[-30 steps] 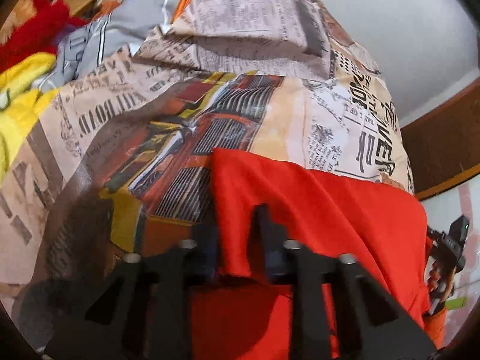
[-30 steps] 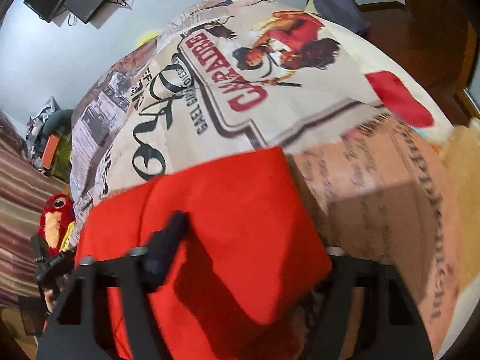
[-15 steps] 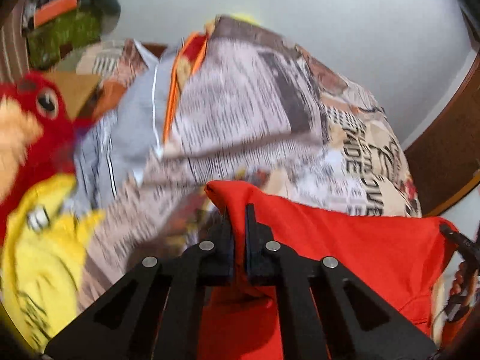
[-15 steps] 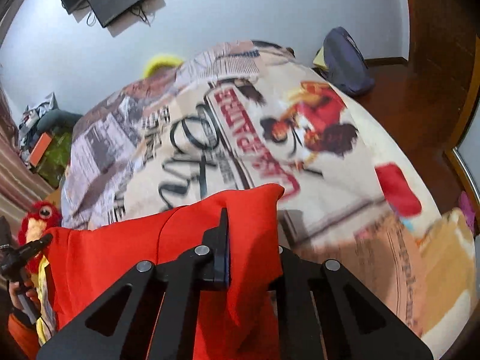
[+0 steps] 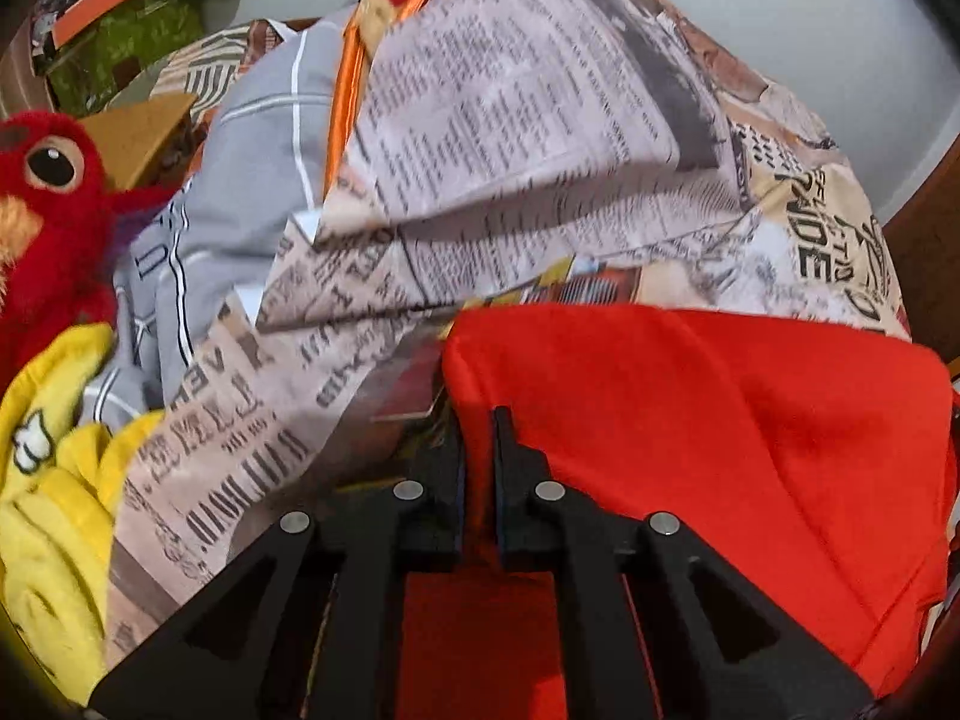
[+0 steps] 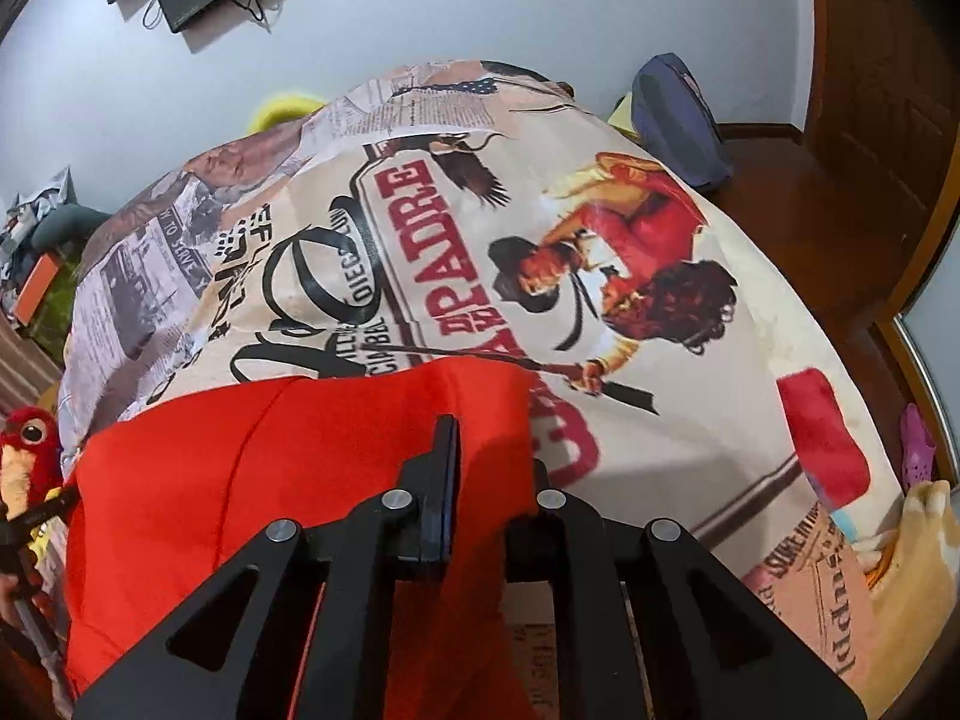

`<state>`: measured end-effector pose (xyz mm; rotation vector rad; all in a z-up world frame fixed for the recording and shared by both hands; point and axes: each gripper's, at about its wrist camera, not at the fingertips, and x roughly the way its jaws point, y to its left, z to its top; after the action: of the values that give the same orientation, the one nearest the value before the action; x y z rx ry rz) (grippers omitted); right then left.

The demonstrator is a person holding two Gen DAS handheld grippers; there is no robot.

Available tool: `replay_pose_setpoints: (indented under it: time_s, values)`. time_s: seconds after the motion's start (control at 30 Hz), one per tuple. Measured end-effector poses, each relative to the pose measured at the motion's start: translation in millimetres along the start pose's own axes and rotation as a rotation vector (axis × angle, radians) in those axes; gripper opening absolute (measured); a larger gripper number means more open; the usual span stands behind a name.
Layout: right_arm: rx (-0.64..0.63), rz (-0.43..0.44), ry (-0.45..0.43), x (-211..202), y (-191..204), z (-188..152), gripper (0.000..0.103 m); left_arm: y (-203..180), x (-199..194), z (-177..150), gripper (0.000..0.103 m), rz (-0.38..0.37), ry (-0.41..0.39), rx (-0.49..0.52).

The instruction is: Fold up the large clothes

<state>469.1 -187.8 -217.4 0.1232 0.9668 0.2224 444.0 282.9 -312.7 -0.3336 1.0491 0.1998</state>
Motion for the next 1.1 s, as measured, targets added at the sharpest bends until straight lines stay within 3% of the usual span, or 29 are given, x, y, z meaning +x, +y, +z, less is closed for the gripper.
replay_pose_setpoints:
  time_s: [0.07,0.13,0.2,0.27,0.43,0.63,0.8,0.9,1.1]
  values:
    - [-0.016,-0.022,0.005,-3.4,1.1,0.0,0.011,1.9,-2.2,-1.1,0.007,0.005,0.007,-0.009]
    - [-0.016,-0.063,0.014,-10.6,0.3,-1.4,0.020,2.6,-10.4,-2.1,0.007,0.026,0.001,-0.012]
    - [-0.007,-0.086,0.046,-16.3,-1.3,-3.6,0.049,2.0,-21.2,-6.3,0.007,0.056,-0.002,-0.003]
    - [-0.001,-0.059,0.050,-28.1,-3.6,-8.7,0.060,-1.1,-36.1,-10.0,0.007,0.074,-0.018,0.023]
    - [-0.033,-0.039,0.063,-66.1,2.6,-25.5,0.061,-10.8,-83.7,-24.4,0.014,0.113,-0.061,0.106]
    - [-0.121,-0.039,0.005,-129.7,24.7,-43.3,0.064,-14.3,-158.2,-48.9,0.040,0.072,-0.142,0.117]
    - [-0.194,-0.041,-0.060,-182.9,44.0,-59.9,0.077,-17.5,-206.6,-73.7,0.067,0.047,-0.165,0.113]
    - [-0.236,-0.040,-0.092,-207.6,52.0,-70.9,0.085,-18.0,-230.6,-94.0,0.067,0.038,-0.176,0.137]
    - [-0.277,-0.063,-0.092,-221.8,53.6,-98.4,0.088,-16.7,-250.0,-137.1,0.070,0.045,-0.153,0.173]
